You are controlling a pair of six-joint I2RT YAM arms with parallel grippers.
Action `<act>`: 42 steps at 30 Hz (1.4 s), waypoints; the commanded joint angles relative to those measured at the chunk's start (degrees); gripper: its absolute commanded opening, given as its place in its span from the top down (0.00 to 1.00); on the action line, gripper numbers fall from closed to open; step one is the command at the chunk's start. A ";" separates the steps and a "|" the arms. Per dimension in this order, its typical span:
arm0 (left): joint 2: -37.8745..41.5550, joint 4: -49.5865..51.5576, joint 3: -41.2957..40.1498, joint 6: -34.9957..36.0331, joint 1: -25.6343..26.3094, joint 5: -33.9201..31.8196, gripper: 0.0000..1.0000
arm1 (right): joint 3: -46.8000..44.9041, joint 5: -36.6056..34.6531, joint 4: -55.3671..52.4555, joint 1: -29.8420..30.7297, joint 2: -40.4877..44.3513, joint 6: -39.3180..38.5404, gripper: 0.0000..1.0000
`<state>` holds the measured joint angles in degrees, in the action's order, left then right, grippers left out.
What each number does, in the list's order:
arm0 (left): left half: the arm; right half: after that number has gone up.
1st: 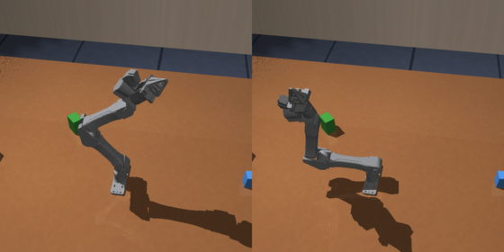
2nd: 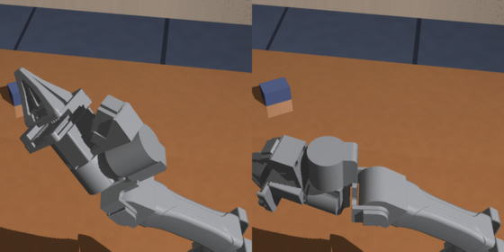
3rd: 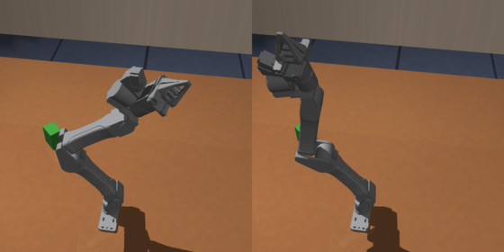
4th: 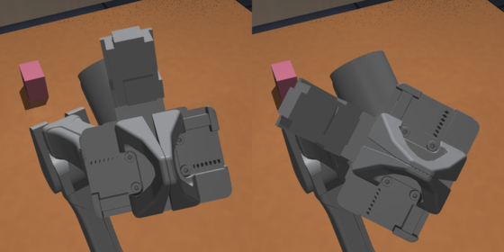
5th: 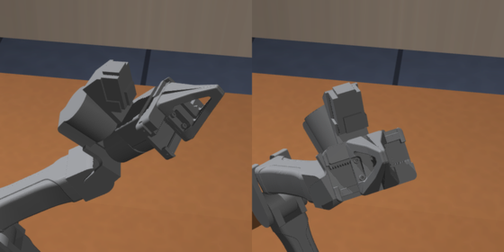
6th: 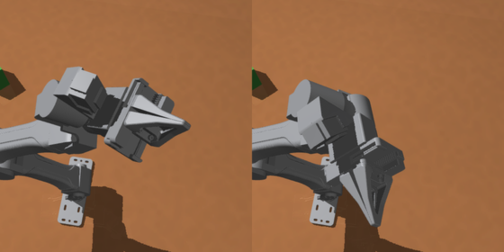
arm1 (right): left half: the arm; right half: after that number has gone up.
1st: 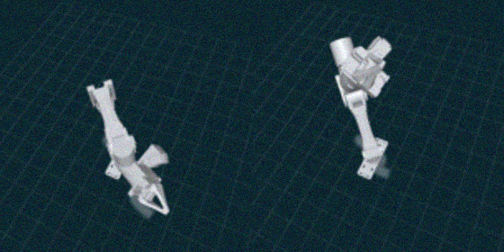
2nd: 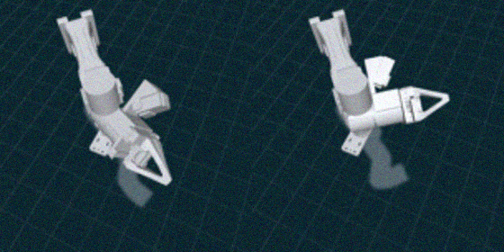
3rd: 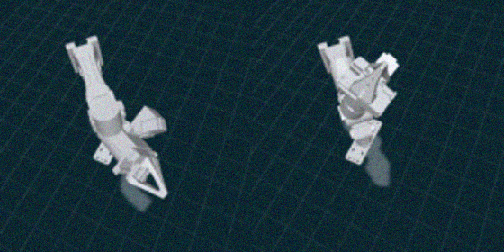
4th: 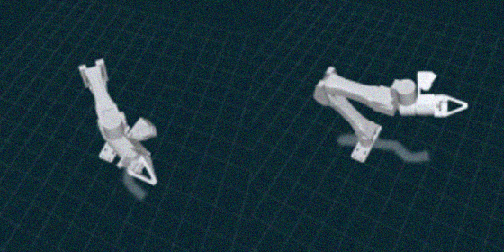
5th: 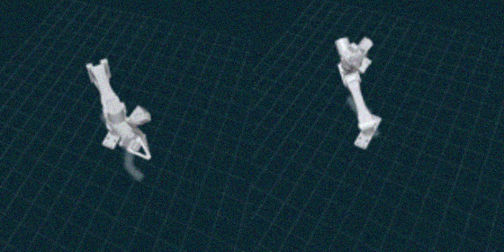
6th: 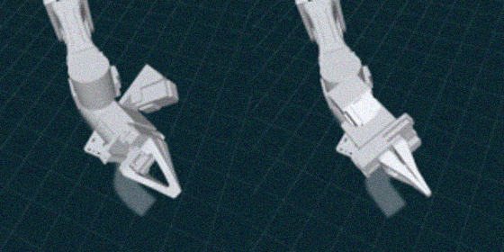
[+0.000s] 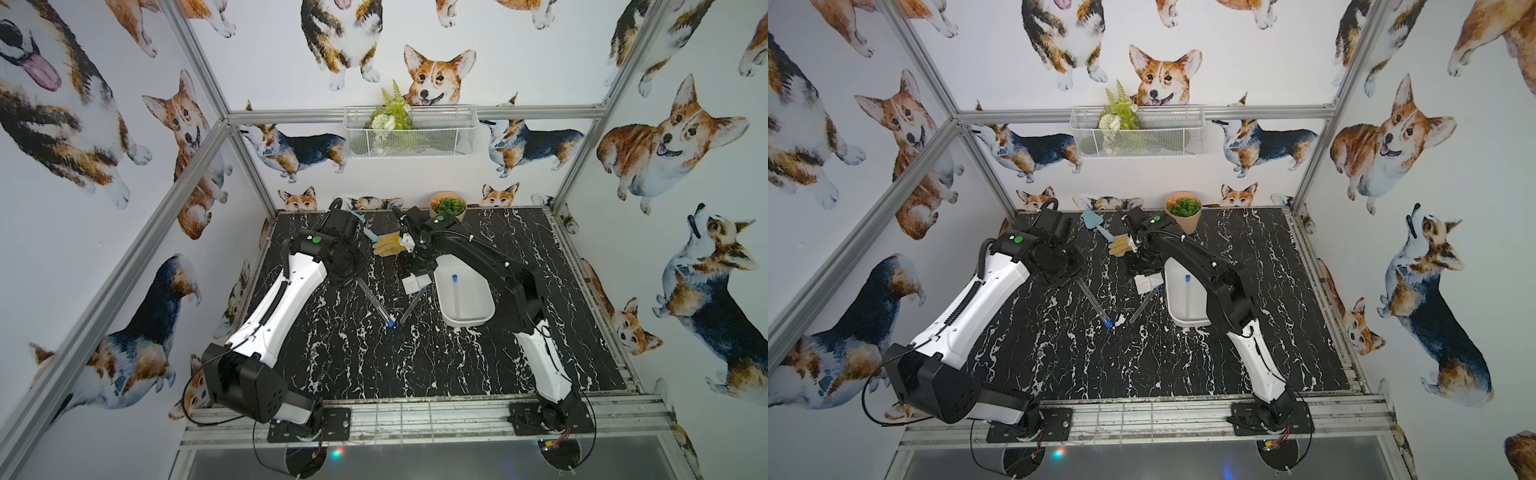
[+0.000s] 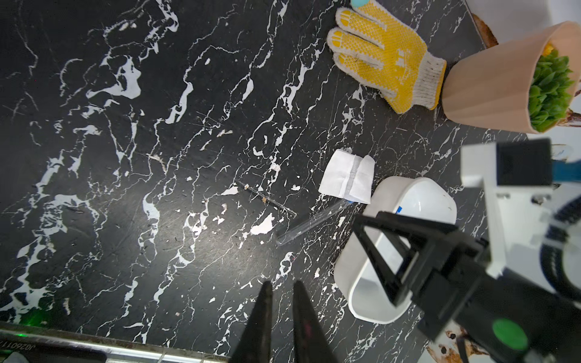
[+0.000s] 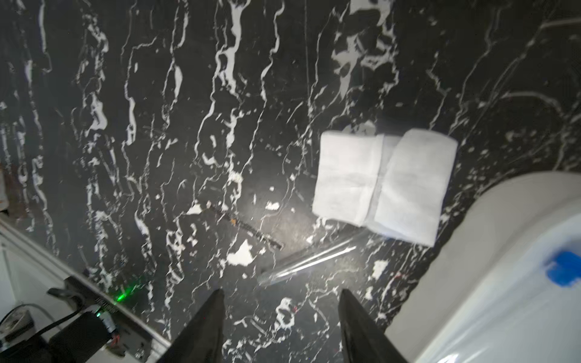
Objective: Wipe the exteriors of test tubes
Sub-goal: Pick up the cleaning item at the center of the board.
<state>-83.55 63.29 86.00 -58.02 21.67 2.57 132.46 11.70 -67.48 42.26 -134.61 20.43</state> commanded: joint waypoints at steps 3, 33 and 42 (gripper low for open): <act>1.23 4.58 1.19 -0.16 -0.01 -2.14 0.85 | 6.73 -7.87 -5.97 -1.24 -6.94 -4.12 0.41; -2.34 6.41 5.51 2.01 -0.05 -2.61 0.85 | -2.00 -6.47 4.23 -0.60 -6.24 -5.77 1.00; -7.66 9.36 15.26 7.89 0.07 -7.79 0.85 | -11.74 11.39 10.87 -0.78 12.26 -4.96 1.00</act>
<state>-90.02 70.04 98.59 -53.12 21.69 -1.83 122.61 14.41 -59.00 41.25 -125.99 15.20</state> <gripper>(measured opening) 0.147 0.050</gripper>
